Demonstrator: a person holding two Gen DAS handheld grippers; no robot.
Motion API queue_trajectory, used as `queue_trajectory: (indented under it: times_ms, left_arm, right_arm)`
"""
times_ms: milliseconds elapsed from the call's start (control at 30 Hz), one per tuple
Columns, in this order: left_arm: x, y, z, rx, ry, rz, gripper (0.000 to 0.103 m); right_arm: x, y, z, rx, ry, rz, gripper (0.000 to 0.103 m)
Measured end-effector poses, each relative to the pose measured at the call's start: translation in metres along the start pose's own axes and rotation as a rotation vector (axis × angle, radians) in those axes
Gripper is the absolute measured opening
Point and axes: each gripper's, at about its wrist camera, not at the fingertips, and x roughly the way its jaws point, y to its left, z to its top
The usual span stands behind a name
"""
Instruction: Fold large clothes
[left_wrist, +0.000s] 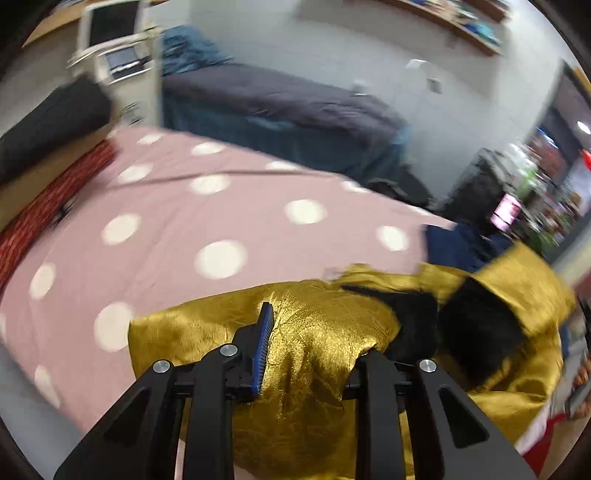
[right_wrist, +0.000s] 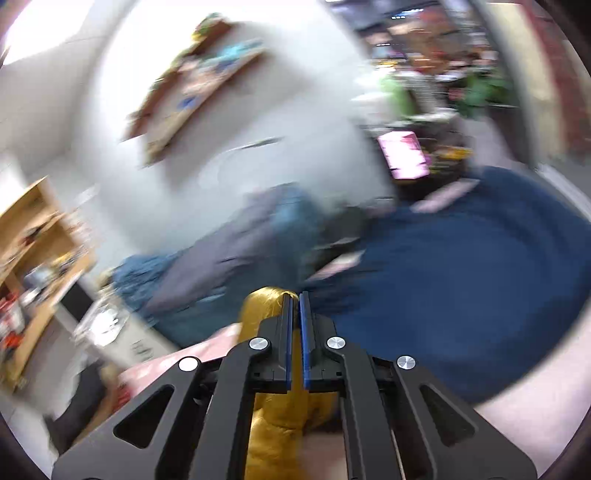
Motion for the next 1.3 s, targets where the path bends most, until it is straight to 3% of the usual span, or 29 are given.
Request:
queue_trajectory:
  times_ms: [67, 133, 200, 267, 300, 333, 367, 400, 433, 533, 667, 733, 800, 867, 967, 1033, 1067, 1100, 1200, 1300]
  left_arm:
    - [0.001, 0.041, -0.002, -0.096, -0.008, 0.068, 0.022]
    - [0.002, 0.084, -0.006, -0.219, 0.004, 0.081, 0.022]
    - [0.005, 0.106, -0.009, -0.251, 0.025, 0.154, 0.022]
    - [0.007, 0.113, -0.015, -0.245, 0.031, 0.215, 0.022]
    - [0.009, 0.116, -0.016, -0.251, 0.036, 0.212, 0.025]
    - [0.011, 0.117, -0.019, -0.265, 0.045, 0.2, 0.039]
    - [0.013, 0.115, -0.023, -0.277, 0.051, 0.185, 0.048]
    - [0.015, 0.113, -0.026, -0.277, 0.046, 0.18, 0.062]
    - [0.016, 0.111, -0.03, -0.271, 0.039, 0.178, 0.07]
    - [0.027, 0.102, -0.038, -0.236, 0.05, 0.172, 0.08]
    - [0.054, 0.101, -0.058, -0.239, 0.137, 0.134, 0.083]
    - [0.064, 0.094, -0.067, -0.199, 0.16, 0.166, 0.081]
    - [0.072, 0.087, -0.073, -0.15, 0.174, 0.2, 0.077]
    - [0.076, 0.084, -0.076, -0.135, 0.18, 0.213, 0.07]
    - [0.078, 0.087, -0.076, -0.143, 0.179, 0.226, 0.049]
    - [0.076, 0.089, -0.069, -0.135, 0.175, 0.221, 0.03]
    - [0.075, 0.088, -0.064, -0.118, 0.165, 0.227, 0.026]
    - [0.072, 0.087, -0.058, -0.102, 0.154, 0.235, 0.019]
    - [0.06, 0.088, -0.033, -0.082, 0.081, 0.243, 0.015]
    - [0.041, 0.087, -0.001, -0.066, -0.045, 0.29, 0.015]
  right_arm:
    - [-0.005, -0.046, 0.006, 0.059, -0.038, -0.113, 0.001]
    - [-0.006, -0.1, 0.011, 0.173, 0.017, -0.147, 0.002]
    - [-0.011, -0.132, 0.004, 0.252, 0.023, -0.178, 0.002]
    - [-0.011, -0.139, 0.0, 0.224, 0.045, -0.183, 0.003]
    - [-0.008, -0.133, -0.005, 0.197, 0.068, -0.169, 0.013]
    - [-0.008, -0.119, -0.012, 0.172, 0.094, -0.153, 0.028]
    - [0.0, -0.105, -0.017, 0.136, 0.139, -0.125, 0.063]
    - [0.008, -0.087, -0.022, 0.095, 0.17, -0.087, 0.076]
    - [0.011, -0.067, -0.03, 0.04, 0.183, -0.035, 0.076]
    - [0.028, -0.001, -0.058, -0.147, 0.234, 0.061, 0.076]
    - [0.06, 0.102, -0.117, -0.475, 0.39, 0.159, 0.077]
    - [0.071, 0.145, -0.16, -0.681, 0.417, 0.123, 0.079]
    - [0.086, 0.176, -0.207, -0.864, 0.46, 0.038, 0.079]
    - [0.099, 0.186, -0.239, -0.962, 0.497, 0.014, 0.079]
    - [0.124, 0.178, -0.267, -1.013, 0.538, -0.108, 0.079]
    - [0.13, 0.164, -0.268, -1.021, 0.536, -0.159, 0.059]
    - [0.128, 0.159, -0.264, -1.02, 0.513, -0.179, 0.033]
    - [0.122, 0.151, -0.257, -0.989, 0.498, -0.168, 0.018]
    - [0.114, 0.137, -0.218, -0.81, 0.467, -0.101, 0.008]
    - [0.095, 0.121, -0.153, -0.643, 0.339, -0.081, 0.007]
